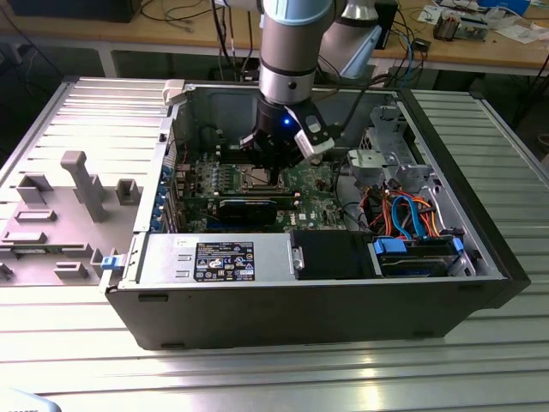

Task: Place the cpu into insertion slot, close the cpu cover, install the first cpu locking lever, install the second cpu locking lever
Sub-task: 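Install the second cpu locking lever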

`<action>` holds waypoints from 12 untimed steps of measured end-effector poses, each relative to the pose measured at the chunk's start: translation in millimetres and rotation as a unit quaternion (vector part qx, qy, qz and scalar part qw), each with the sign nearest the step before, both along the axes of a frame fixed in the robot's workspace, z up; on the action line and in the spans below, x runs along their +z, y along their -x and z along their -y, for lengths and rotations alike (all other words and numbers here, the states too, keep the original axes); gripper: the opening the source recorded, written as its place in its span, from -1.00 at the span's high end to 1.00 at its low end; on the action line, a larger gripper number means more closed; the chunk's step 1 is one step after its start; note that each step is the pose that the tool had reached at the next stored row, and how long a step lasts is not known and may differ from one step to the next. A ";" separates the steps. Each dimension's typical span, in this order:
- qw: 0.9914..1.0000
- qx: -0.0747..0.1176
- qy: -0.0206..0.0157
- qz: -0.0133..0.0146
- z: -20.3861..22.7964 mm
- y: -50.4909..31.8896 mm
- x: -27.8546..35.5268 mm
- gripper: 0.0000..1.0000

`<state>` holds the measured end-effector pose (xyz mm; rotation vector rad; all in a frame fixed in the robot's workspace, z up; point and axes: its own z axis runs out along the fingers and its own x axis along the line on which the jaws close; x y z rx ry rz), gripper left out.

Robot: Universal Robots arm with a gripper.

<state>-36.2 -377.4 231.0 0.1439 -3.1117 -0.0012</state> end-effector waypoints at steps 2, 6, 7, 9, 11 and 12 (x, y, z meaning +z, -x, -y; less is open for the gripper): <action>1.000 0.000 -0.007 0.000 4.6 0.1 -0.1 0.79; 1.000 0.000 -0.029 0.000 10.9 3.7 -0.7 0.79; 1.000 0.000 -0.029 0.000 11.9 4.9 -0.8 0.79; 1.000 0.000 -0.029 0.000 13.5 8.8 -1.2 0.79; 1.000 0.000 -0.030 0.000 13.5 11.5 -2.2 0.79; 0.999 0.000 -0.034 0.000 13.6 16.8 -3.5 0.79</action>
